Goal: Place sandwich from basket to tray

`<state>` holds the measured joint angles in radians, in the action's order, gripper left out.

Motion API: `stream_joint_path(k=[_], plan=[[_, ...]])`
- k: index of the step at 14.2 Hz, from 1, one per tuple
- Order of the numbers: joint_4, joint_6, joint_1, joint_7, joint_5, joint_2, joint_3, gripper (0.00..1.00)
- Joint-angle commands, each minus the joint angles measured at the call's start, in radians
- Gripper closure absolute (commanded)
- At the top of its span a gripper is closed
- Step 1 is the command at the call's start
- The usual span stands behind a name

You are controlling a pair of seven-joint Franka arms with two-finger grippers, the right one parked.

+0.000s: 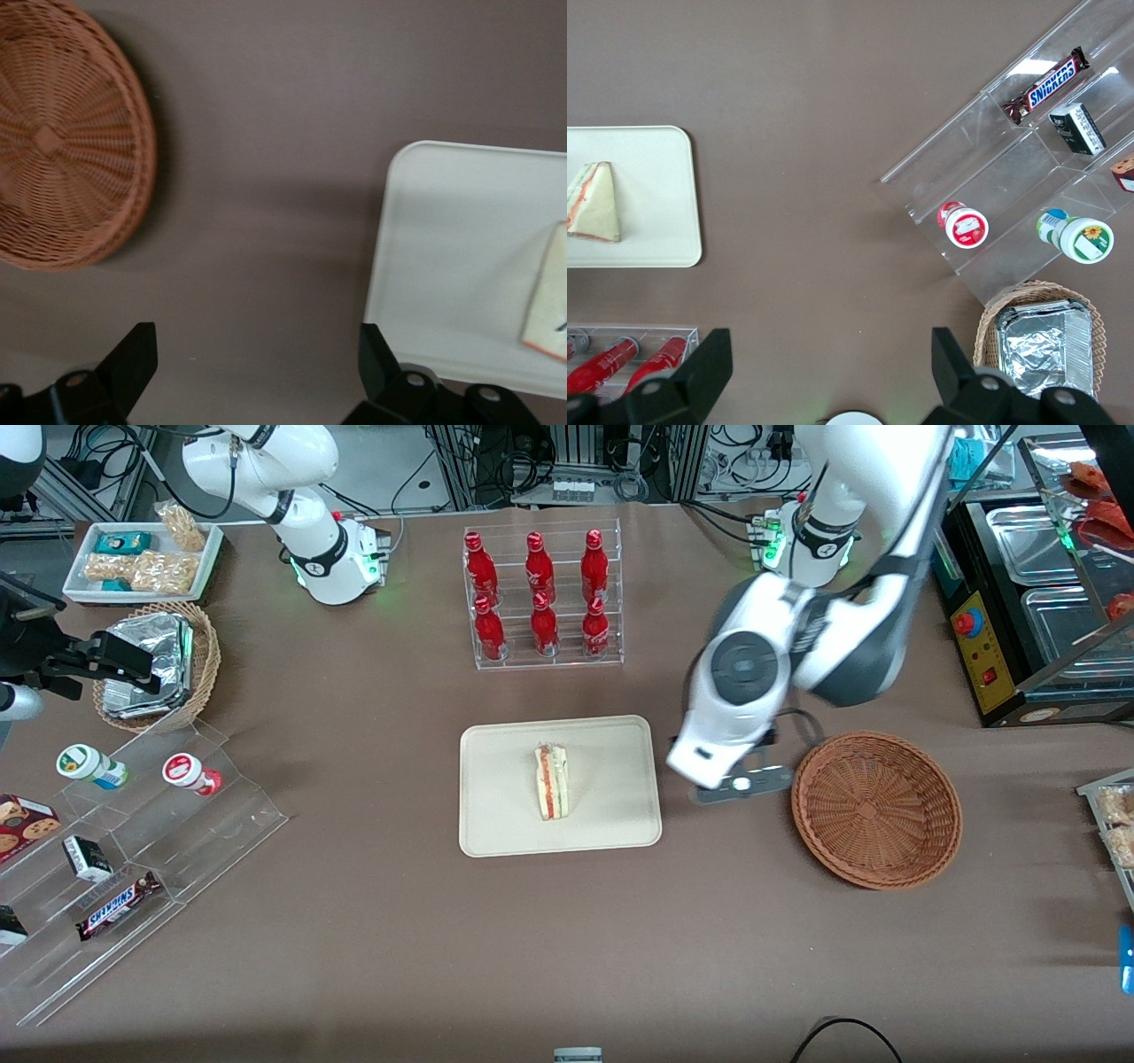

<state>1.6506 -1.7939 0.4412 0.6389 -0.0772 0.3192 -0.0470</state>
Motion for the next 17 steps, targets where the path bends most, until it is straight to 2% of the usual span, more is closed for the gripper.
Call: stream_joint_path(k=[1,5,8,11,17], plan=[[0.135,0.002,-0.088,-0.135,0.002,-0.136,-0.011,0.00],[0.158,0.092,-0.215,-0.328,0.005,-0.245,-0.011,0.00],[0.146,0.169,-0.333,-0.445,0.066,-0.314,-0.039,0.00],[0.124,0.227,-0.409,-0.545,0.066,-0.362,-0.039,0.00],[0.000,0.249,-0.437,-0.605,0.065,-0.365,0.018,0.00]])
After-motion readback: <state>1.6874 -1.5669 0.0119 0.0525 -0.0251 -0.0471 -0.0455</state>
